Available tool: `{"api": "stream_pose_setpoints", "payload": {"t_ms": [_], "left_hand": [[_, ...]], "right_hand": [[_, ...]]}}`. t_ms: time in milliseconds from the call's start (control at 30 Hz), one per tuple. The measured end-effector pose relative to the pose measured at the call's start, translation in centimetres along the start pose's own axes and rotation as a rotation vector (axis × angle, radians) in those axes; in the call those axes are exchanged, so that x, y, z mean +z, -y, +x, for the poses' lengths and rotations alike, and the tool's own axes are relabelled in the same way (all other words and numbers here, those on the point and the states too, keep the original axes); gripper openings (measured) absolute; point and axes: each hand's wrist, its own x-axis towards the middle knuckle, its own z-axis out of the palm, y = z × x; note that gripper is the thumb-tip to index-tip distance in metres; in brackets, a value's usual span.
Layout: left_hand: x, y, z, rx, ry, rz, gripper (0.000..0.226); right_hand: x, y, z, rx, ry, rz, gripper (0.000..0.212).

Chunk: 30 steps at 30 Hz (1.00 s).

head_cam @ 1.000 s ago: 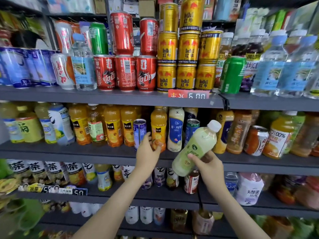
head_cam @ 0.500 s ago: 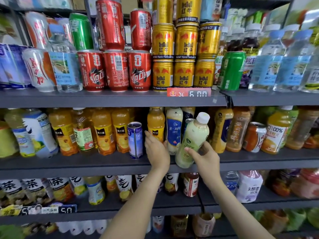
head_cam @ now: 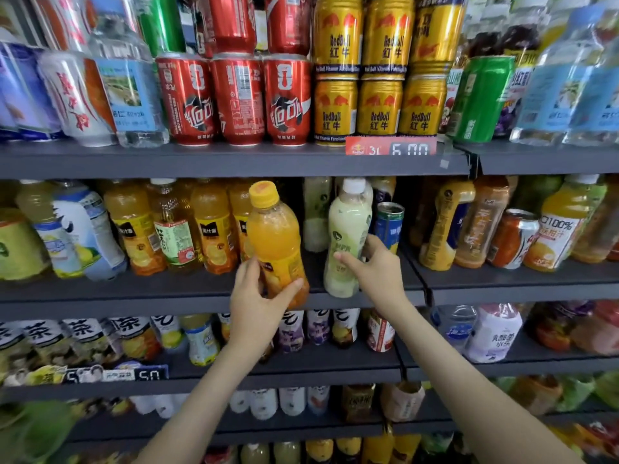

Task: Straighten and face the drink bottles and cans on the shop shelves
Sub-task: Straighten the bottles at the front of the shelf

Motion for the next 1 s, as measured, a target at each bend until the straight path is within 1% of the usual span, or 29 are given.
{"api": "stream_pose_setpoints", "payload": {"t_ms": [233,333,367,433,500,600,667,733,767,800,867,933,967,1000], "left_hand": [[-4.3,1.6,0.8,-0.083,0.035,-0.154,0.060],[-5.9,2.2,1.5,-0.111,0.095,-0.193,0.042],[-6.3,2.1,1.7,-0.119,0.128,-0.205,0.039],[-7.3,2.0,2.0,-0.140,0.202,-0.234,0.039],[-7.9,2.2,1.9,-0.158,0.257,-0.255,0.041],[-8.6,2.7,1.3,-0.169,0.299,-0.273,0.043],[-9.0,3.0,0.7,-0.175,0.310,-0.275,0.045],[-9.5,3.2,0.1,-0.193,0.306,-0.275,0.046],[-9.8,3.2,-0.3,-0.200,0.305,-0.272,0.047],[-10.2,3.1,-0.7,-0.204,0.303,-0.267,0.048],[-10.8,3.0,-1.6,-0.210,0.292,-0.234,0.054],[-11.5,2.5,-2.8,-0.208,0.267,-0.194,0.051],[-11.9,2.3,-3.4,-0.194,0.254,-0.179,0.049],[-12.4,2.2,-4.0,-0.180,0.244,-0.167,0.050]], "right_hand": [[5.0,0.6,1.0,0.006,-0.020,-0.096,0.058],[6.2,0.2,0.8,-0.042,-0.096,-0.243,0.063],[6.3,0.2,1.0,-0.037,-0.120,-0.303,0.065],[6.9,0.4,1.7,-0.003,-0.133,-0.341,0.064],[7.6,1.0,2.4,0.036,-0.126,-0.327,0.060],[8.4,1.9,2.2,0.102,-0.162,-0.240,0.065],[8.6,2.4,1.0,0.076,-0.223,-0.154,0.063],[8.5,3.6,-1.2,0.029,-0.227,-0.041,0.054],[8.3,4.5,-2.6,0.000,-0.181,0.034,0.048],[8.2,5.4,-3.9,-0.034,-0.100,0.112,0.042],[8.0,7.4,-6.6,-0.076,0.177,0.236,0.036],[8.5,8.5,-8.8,-0.061,0.476,0.275,0.044],[9.1,8.7,-9.7,-0.053,0.562,0.245,0.048],[9.8,8.9,-10.3,-0.044,0.602,0.216,0.049]]}}
